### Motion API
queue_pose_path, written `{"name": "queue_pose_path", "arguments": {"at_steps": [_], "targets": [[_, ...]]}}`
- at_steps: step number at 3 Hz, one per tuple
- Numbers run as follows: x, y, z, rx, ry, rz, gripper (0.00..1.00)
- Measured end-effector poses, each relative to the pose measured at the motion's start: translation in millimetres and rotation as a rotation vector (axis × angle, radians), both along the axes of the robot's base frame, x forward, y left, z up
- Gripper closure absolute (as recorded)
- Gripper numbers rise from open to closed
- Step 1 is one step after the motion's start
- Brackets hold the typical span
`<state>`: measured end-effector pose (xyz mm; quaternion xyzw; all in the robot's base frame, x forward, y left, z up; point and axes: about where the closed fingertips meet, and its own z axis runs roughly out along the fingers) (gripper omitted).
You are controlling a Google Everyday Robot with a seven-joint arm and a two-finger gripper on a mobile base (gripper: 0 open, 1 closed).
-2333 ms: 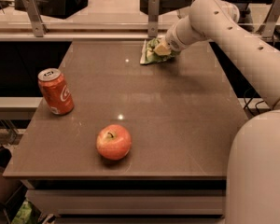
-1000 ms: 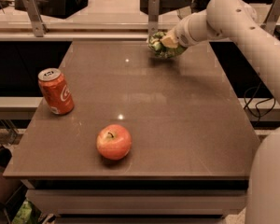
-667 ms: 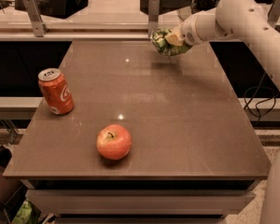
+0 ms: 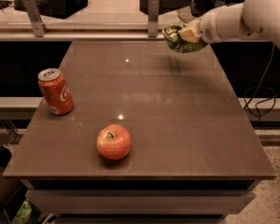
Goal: Move green jalapeno chip bag near apple
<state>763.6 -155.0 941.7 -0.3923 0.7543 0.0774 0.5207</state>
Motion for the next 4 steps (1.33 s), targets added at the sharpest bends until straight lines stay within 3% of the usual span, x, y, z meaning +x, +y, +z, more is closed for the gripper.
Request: {"name": "queue_pose_path", "arguments": {"at_steps": [2, 4], "targets": [[-46, -29, 21, 0.01, -0.002, -0.05, 1.0], [-87, -49, 32, -0.009, 0.058, -0.022, 1.0]]}}
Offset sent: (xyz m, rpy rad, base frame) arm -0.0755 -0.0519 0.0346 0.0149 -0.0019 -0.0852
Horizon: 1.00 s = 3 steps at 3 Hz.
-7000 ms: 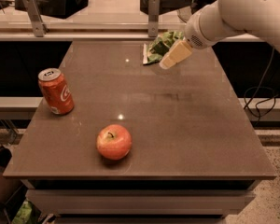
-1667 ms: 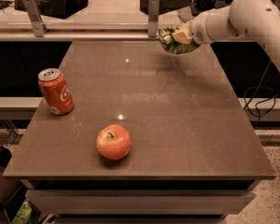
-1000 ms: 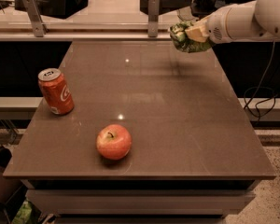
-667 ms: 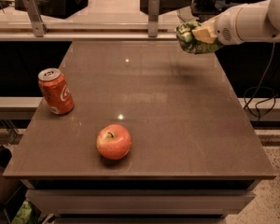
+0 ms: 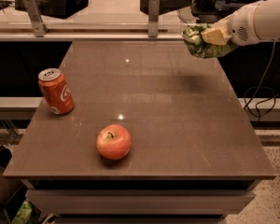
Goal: Move green jalapeno chip bag near apple
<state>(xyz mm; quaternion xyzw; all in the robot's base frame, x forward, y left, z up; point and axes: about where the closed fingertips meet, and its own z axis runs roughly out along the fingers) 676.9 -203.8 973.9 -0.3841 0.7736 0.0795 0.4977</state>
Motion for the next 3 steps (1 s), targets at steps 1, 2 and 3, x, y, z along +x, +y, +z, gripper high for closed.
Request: {"name": "queue_pose_path", "arguments": {"at_steps": [1, 2, 3], "targets": [[-18, -7, 0, -0.018, 0.046, 0.047, 1.0], [-37, -5, -1, -0.036, 0.07, 0.096, 1.0], [-62, 5, -6, -0.038, 0.087, 0.135, 1.0]]}}
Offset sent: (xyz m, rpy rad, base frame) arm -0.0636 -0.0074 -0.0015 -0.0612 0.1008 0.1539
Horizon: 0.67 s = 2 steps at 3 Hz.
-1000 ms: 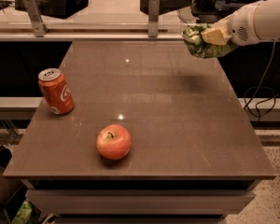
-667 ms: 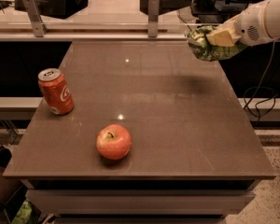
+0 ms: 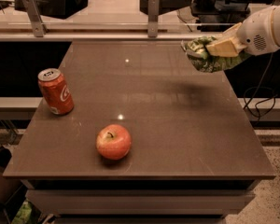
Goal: Move green jalapeno chip bag near apple
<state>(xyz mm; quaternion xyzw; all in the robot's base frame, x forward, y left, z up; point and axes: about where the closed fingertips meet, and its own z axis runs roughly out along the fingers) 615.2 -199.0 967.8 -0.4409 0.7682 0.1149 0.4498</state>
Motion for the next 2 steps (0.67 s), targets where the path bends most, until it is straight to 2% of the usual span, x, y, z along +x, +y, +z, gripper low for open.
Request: {"name": "queue_pose_path", "arguments": {"at_steps": [2], "targets": [[-51, 36, -28, 0.019, 0.034, 0.04, 1.0]]}}
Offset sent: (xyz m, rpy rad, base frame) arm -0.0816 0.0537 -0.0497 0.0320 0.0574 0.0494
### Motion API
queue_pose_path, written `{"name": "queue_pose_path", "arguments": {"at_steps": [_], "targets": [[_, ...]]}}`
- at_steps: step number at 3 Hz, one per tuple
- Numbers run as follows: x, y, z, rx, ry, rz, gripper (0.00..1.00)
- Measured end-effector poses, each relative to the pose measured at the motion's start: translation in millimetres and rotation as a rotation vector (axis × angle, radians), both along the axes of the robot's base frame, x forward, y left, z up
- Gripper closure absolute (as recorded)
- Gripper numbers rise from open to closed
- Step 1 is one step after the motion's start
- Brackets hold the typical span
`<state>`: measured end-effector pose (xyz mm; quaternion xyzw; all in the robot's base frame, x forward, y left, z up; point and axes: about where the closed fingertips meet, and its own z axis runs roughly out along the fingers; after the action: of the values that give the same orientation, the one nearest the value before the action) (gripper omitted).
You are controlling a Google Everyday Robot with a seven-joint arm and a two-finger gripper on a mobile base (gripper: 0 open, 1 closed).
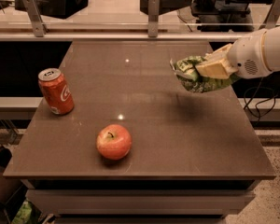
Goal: Move green jalapeno chip bag near apple
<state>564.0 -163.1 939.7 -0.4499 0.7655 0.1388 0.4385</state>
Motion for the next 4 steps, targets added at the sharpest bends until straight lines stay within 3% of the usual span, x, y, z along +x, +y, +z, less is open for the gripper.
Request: {"name": "queue_pose_path", "arguments": {"at_steps": [3, 4], "targets": [[-61, 32, -35, 0.012, 0.03, -0.019, 1.0], [-63, 34, -37, 0.009, 0.032, -0.017, 0.82]]}}
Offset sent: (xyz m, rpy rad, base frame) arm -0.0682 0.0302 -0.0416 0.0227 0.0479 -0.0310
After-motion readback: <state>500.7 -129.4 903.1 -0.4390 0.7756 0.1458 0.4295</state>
